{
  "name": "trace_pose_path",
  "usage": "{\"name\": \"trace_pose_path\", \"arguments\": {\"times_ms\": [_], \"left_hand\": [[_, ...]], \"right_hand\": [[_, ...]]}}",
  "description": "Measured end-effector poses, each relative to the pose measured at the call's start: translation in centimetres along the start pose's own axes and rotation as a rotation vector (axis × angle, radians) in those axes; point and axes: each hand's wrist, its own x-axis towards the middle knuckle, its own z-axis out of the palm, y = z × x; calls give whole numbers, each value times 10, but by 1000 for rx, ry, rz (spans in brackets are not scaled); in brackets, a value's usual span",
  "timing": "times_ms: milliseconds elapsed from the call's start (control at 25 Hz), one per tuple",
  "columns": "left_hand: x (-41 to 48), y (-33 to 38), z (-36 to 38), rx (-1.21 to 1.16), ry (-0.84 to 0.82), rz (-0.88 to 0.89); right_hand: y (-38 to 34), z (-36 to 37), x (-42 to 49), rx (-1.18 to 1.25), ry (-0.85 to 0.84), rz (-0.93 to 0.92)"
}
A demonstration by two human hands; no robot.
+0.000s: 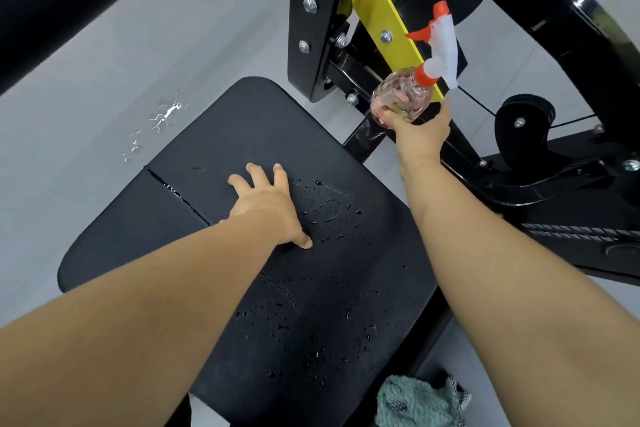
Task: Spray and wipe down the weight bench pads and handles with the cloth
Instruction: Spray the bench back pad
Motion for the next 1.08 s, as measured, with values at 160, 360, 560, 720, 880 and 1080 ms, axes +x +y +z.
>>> {"name": "trace_pose_path", "arguments": {"times_ms": [160, 360, 560, 720, 880, 1080], "left_hand": [[-9, -6, 4, -68, 63, 34], [-29, -14, 24, -220, 193, 140], [-89, -52, 86, -131, 347, 397], [-130, -91, 122, 103, 252, 499], [-142, -100, 136, 390, 23, 507], [-139, -91, 145, 524, 71, 467]], "right_hand": [[28, -17, -52, -223, 27, -138], [50, -47, -126, -414, 32, -366], [116, -121, -243, -720, 184, -338], [173, -154, -314, -839, 135, -105], [190, -164, -330, -938, 41, -140], [189, -164, -309, -971, 136, -159]]}}
